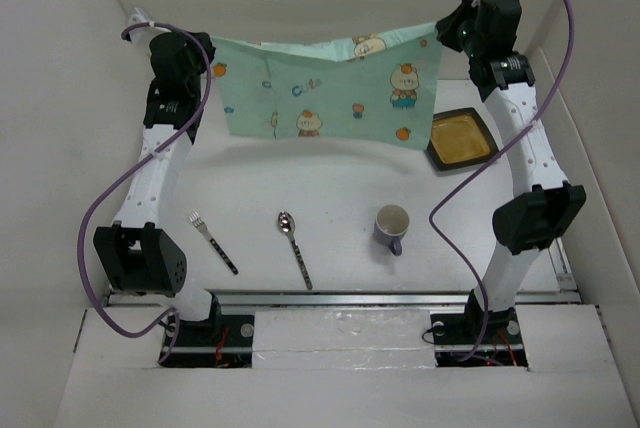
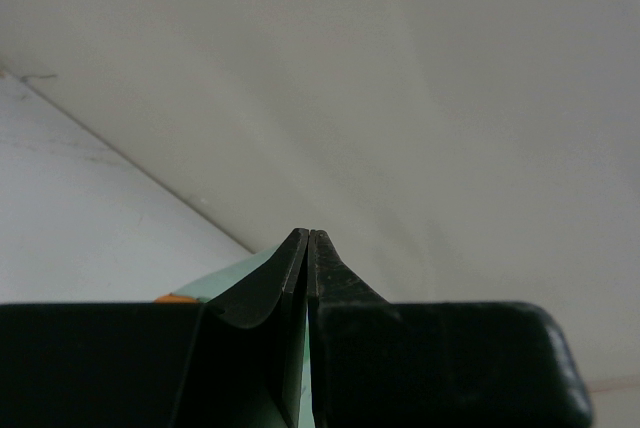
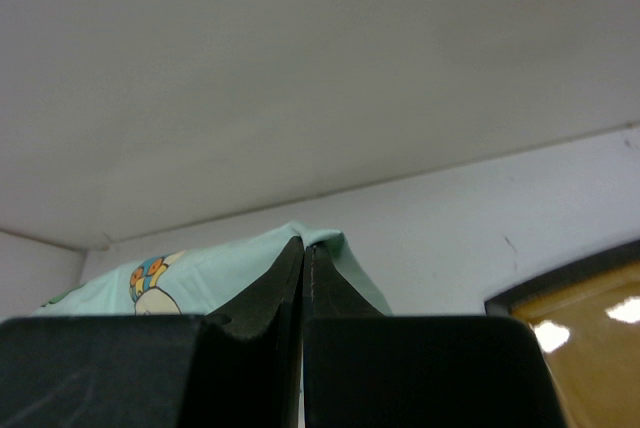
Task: Set the dinner table for one person
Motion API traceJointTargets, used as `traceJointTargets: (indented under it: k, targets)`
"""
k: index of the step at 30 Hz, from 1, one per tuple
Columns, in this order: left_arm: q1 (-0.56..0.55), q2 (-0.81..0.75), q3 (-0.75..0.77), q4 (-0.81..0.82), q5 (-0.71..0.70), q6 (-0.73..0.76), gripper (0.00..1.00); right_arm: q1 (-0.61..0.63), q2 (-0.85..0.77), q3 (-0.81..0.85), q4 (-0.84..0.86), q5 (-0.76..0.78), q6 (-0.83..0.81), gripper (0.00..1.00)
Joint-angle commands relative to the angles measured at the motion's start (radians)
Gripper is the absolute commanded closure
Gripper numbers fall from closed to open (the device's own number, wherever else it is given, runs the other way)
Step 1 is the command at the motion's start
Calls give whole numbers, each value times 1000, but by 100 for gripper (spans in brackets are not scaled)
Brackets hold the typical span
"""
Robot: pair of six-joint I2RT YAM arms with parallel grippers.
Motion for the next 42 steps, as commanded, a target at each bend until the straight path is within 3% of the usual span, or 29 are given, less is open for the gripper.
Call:
traceJointTargets:
  k: [1, 4, 6, 8, 9, 10, 13, 18, 32, 42]
  targets:
    - [7, -23, 108, 49, 23, 32, 100, -18, 45, 228, 2, -72, -4, 100]
    - [53, -28, 120, 70, 70, 19, 100, -56, 91, 334, -5, -137, -3, 100]
    - [79, -38, 73, 82, 123, -15, 100, -65, 72, 269, 17, -207, -3, 100]
    - [90, -90, -21, 142, 133, -30, 100, -65, 10, 95, 69, -218, -14, 100]
    - [90, -115, -82, 170, 130, -37, 100, -55, -37, -34, 198, -216, -12, 100]
    - [90, -136, -231, 203, 128, -52, 100, -46, -132, -301, 268, -212, -1, 100]
    - [90, -187, -495, 337, 135, -93, 100, -45, -209, -681, 472, -226, 42, 100]
    - [90, -157, -853, 535, 185, -150, 100, -45, -176, -914, 543, -241, 49, 100]
    - [90, -212, -1101, 510, 179, -144, 100, -45, -238, -1210, 526, -243, 74, 100]
    - [90, -273, -1167, 440, 145, -107, 100, -45, -330, -1340, 537, -181, 98, 100]
